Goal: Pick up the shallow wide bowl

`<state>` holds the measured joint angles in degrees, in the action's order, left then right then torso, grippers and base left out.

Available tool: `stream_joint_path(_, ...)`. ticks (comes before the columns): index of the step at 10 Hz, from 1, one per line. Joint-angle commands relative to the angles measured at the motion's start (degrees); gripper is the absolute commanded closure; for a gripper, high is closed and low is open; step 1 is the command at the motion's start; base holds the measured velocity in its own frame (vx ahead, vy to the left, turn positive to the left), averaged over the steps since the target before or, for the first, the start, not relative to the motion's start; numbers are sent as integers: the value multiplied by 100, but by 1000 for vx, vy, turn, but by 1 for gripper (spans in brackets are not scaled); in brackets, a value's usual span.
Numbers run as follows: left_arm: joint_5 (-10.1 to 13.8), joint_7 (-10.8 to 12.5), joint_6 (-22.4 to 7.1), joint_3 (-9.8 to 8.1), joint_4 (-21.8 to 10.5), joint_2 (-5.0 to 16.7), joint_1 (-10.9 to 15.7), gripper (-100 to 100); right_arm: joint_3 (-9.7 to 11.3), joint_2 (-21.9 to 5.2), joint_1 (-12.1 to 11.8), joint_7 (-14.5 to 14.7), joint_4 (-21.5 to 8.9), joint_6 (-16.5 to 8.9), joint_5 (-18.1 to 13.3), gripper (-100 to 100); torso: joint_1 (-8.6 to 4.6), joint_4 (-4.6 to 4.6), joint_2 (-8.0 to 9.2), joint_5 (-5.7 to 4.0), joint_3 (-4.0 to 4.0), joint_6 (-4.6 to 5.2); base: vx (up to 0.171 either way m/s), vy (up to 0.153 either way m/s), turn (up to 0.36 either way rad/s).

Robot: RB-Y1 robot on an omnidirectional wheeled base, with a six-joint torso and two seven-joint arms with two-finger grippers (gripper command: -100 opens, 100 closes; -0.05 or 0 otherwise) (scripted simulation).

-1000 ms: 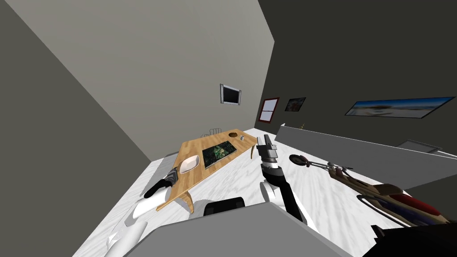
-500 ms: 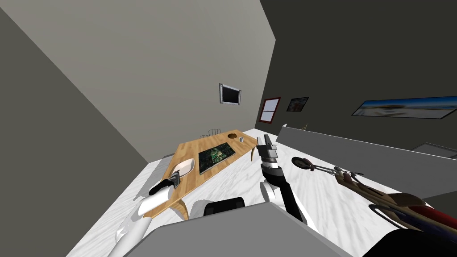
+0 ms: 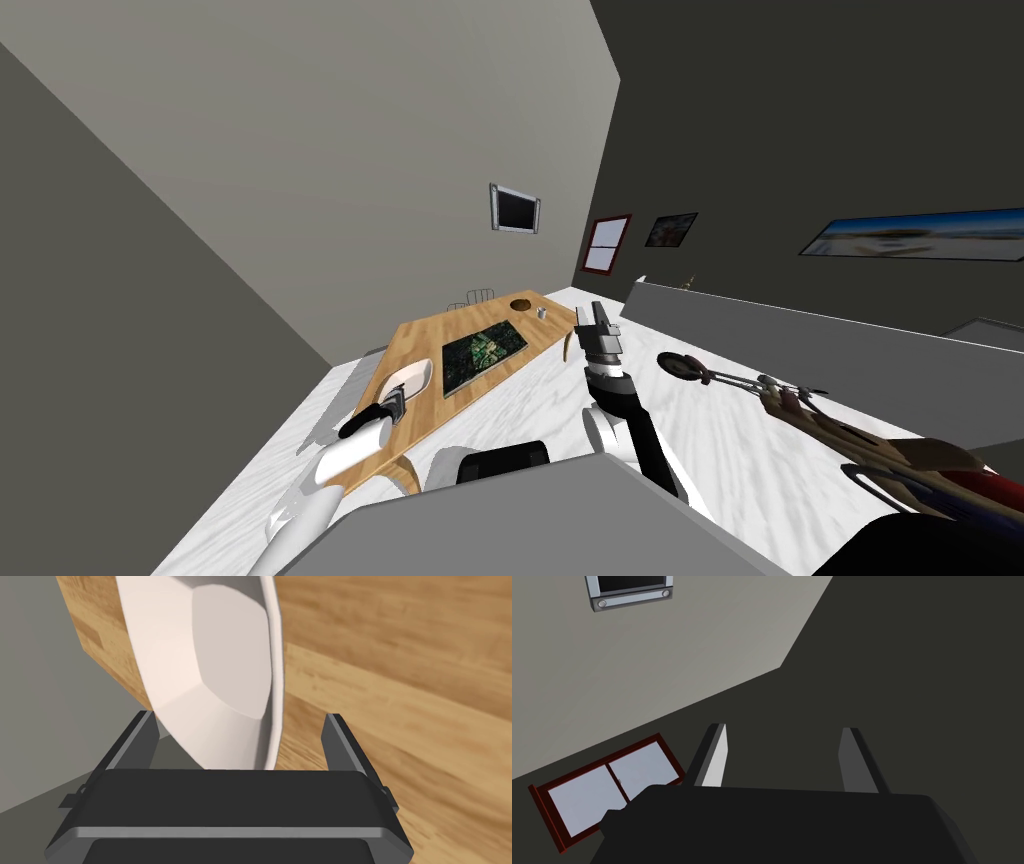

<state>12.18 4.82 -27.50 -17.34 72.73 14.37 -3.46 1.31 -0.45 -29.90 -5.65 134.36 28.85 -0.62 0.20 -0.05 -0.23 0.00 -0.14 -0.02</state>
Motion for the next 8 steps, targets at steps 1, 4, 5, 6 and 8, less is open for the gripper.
stream_joint_path(1, -22, -4, 160, 19, -182, -21, 50, -100, 0, 0, 0, 0, 0, 0, 0, 0, 0, 0, 0, 0, 0, 0, 51, 48, 4)
stream_joint_path(4, -12, -2, 100, 14, -97, -16, 17, 100, 0, 0, 1, 0, 0, 0, 0, 0, -9, 4, 18, -2, 10, 0, 6, 7, -1)
stream_joint_path(5, -12, -2, 91, 15, -104, -19, 11, 100, 0, 0, 1, 0, 0, 0, 0, 0, -15, 10, 22, -8, 15, 2, 5, 4, -5)
stream_joint_path(6, -12, -2, 98, 12, -97, -14, 19, 100, 0, 0, 1, 0, 0, 0, 0, 0, -15, 5, 25, -3, 14, 0, 0, 0, 0)
stream_joint_path(8, -12, -2, 95, 14, -99, -16, 17, 0, 0, 0, 1, 0, 0, 0, 0, 0, -17, 8, 27, -6, 17, 0, 0, 0, 0)
